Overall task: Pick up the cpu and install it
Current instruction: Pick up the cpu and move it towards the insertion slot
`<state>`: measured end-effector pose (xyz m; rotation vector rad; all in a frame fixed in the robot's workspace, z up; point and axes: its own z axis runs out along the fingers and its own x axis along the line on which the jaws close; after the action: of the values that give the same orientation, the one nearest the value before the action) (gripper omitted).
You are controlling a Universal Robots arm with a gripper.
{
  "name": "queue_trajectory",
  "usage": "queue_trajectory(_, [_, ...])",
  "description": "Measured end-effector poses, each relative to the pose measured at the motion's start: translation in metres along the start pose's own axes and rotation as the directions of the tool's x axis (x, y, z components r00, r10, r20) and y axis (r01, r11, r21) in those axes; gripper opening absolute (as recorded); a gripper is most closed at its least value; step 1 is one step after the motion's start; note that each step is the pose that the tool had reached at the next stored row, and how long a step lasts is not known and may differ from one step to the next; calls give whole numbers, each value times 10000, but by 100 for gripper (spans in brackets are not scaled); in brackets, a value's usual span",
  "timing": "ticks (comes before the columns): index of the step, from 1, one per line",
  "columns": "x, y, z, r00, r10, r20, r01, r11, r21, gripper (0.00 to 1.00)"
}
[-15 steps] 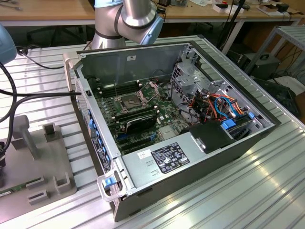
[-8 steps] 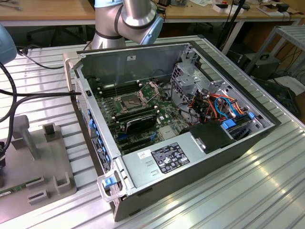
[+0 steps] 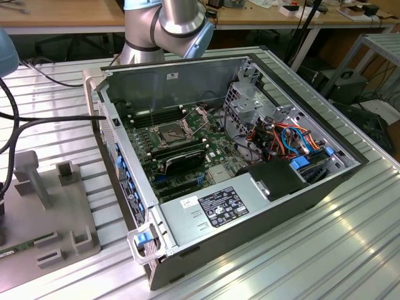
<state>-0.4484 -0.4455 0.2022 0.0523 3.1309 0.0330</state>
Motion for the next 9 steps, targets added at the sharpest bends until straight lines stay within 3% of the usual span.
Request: queue_trajectory(9, [0,0,-2,10000,0,-2,0,10000,1,55])
